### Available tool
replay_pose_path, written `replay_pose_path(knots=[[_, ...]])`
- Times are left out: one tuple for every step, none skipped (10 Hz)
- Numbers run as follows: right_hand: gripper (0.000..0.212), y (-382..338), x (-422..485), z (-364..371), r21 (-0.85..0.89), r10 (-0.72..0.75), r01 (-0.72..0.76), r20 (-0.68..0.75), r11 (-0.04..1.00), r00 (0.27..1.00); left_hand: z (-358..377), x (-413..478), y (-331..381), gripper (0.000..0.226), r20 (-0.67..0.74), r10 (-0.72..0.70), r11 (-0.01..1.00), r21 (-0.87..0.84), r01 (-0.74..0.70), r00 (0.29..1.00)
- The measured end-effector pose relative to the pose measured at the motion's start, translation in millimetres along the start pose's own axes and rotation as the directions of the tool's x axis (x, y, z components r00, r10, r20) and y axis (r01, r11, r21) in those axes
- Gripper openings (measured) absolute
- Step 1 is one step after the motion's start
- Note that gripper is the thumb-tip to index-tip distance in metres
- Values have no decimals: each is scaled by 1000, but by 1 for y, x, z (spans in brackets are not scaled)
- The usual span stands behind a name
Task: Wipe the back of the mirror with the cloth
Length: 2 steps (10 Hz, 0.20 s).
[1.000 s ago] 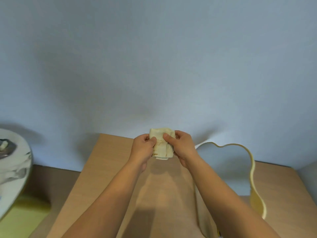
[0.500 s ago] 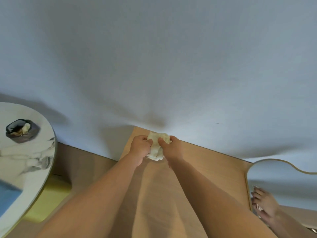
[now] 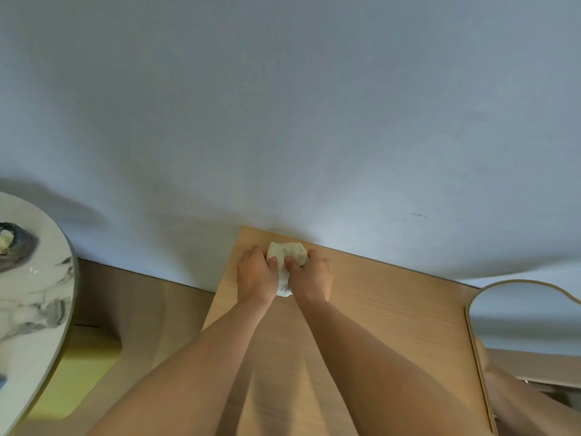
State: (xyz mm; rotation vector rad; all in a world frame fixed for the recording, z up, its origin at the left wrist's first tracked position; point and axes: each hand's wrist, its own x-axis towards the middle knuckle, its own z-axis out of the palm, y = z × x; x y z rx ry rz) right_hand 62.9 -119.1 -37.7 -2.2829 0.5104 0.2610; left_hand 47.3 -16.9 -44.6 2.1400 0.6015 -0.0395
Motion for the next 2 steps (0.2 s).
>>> replay_pose_path(knots=[[48,0,4,-7,57,105,-107,38,993,994,-5,0,6,25,20,30,995,98,-32,999],[52,-3,5,-25,204,191,-222,160,953,968,-16,-4,14,30,14,-2,990,143,0,1000]])
